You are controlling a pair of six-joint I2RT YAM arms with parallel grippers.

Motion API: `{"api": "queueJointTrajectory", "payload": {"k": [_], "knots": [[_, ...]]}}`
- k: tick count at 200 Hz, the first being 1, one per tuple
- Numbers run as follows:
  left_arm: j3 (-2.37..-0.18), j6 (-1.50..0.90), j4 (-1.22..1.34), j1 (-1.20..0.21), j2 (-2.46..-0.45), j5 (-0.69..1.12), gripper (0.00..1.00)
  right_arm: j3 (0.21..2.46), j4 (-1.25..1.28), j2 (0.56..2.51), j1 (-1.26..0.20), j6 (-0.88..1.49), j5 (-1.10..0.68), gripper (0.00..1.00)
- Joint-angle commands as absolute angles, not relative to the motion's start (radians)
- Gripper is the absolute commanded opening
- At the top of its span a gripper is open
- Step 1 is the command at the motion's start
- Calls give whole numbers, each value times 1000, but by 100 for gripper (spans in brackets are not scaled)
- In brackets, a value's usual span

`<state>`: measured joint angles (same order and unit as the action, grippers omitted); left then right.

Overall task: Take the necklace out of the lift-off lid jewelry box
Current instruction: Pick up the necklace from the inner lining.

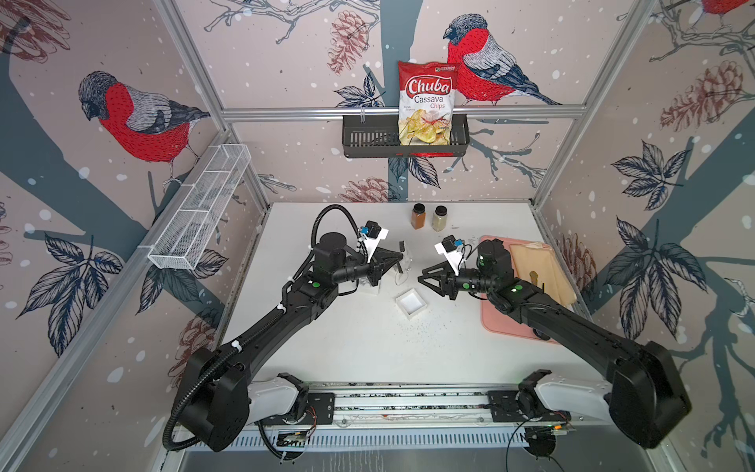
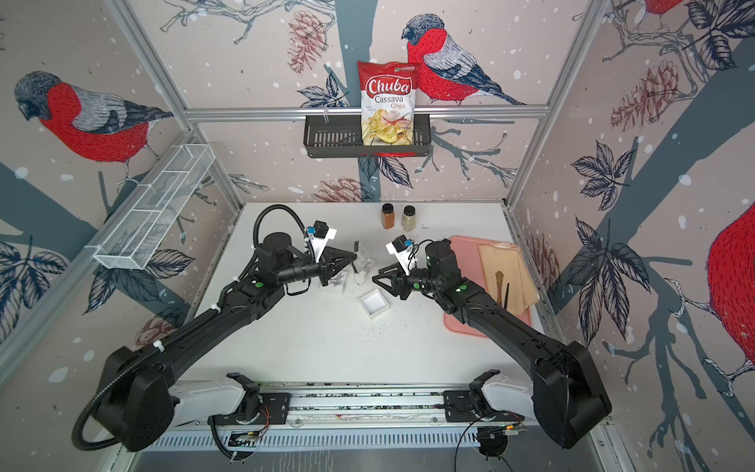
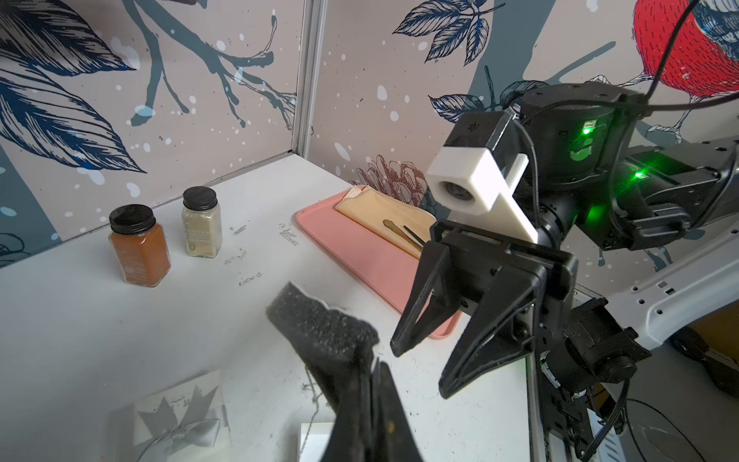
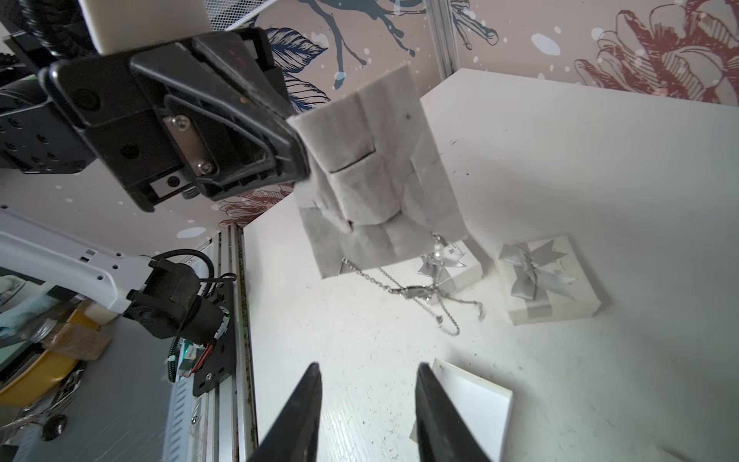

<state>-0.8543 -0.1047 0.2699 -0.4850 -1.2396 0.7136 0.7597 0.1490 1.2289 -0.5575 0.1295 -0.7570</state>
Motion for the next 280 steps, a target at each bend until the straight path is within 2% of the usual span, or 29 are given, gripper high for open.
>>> {"api": "queueJointTrajectory", "payload": {"k": [1, 57, 112, 166, 197, 221, 280], "knots": [[-866, -71, 251, -483, -1223, 761, 0, 759, 227, 1240, -549, 125, -875, 39], [-865, -61, 256, -480, -1185, 840, 0, 791, 254, 1311, -532, 104, -927, 38], [-860, -65, 265, -478, -1167, 861, 0, 820, 257, 1341, -517, 80, -966, 38], [-853, -77, 286, -471, -1171, 863, 0, 836, 269, 1373, -517, 68, -1089, 35], [-846, -93, 307, -465, -1172, 884, 0, 838, 267, 1387, -517, 55, -1086, 35], [-843, -102, 322, -463, -1171, 902, 0, 846, 270, 1401, -516, 52, -1067, 41], [-841, -112, 336, -461, -1169, 927, 0, 850, 279, 1411, -507, 42, -1058, 43]]}}
